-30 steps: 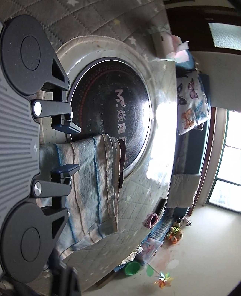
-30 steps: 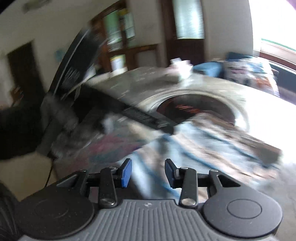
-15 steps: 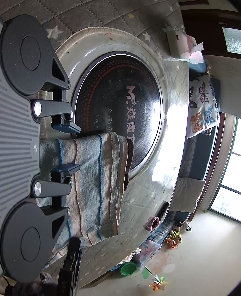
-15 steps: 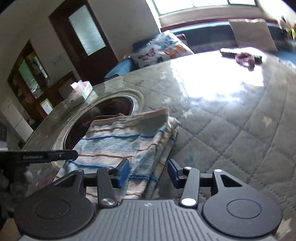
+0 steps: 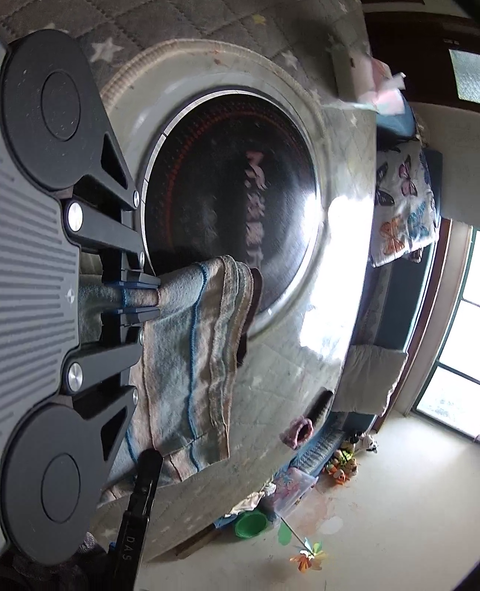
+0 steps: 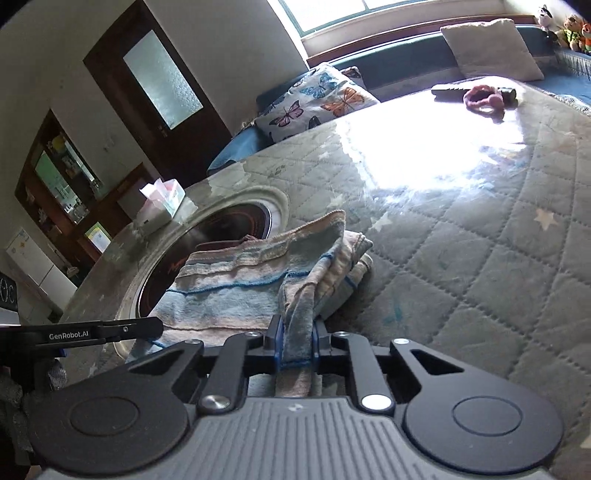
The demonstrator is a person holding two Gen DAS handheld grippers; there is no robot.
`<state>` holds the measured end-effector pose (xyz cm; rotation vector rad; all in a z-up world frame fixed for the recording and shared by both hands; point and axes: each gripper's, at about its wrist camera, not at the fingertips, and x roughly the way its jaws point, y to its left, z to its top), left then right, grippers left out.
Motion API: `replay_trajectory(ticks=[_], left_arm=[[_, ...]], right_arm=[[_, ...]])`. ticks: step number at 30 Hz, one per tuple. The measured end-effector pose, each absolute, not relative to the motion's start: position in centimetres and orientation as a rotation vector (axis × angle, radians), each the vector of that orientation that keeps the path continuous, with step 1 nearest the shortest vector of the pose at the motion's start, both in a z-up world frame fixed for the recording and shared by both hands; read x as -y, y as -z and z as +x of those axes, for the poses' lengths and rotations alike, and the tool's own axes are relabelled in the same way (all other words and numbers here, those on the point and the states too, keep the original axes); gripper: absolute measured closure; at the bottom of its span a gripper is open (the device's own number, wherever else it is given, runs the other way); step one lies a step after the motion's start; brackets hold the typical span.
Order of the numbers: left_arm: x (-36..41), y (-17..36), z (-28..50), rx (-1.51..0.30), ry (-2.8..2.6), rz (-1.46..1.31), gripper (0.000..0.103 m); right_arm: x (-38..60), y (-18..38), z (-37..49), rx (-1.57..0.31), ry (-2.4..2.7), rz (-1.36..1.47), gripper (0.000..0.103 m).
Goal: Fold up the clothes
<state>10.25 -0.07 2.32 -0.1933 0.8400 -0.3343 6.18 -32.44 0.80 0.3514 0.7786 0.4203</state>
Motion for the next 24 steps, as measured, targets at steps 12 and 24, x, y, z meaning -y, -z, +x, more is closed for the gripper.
replay_trajectory(ticks=[12,24], left_arm=[[6.5,-4.8,14.8,-0.807,0.417,-0.129,0.095],[11.7,-4.7,22.2,-0.828,0.403,-0.079,0.095]], right_arm=[[35.8,-4.4,8.6,-0.692,-0.351,0.281,0.091],[39.1,-5.4,15.0,-0.655,-0.28,0.235,0.091]])
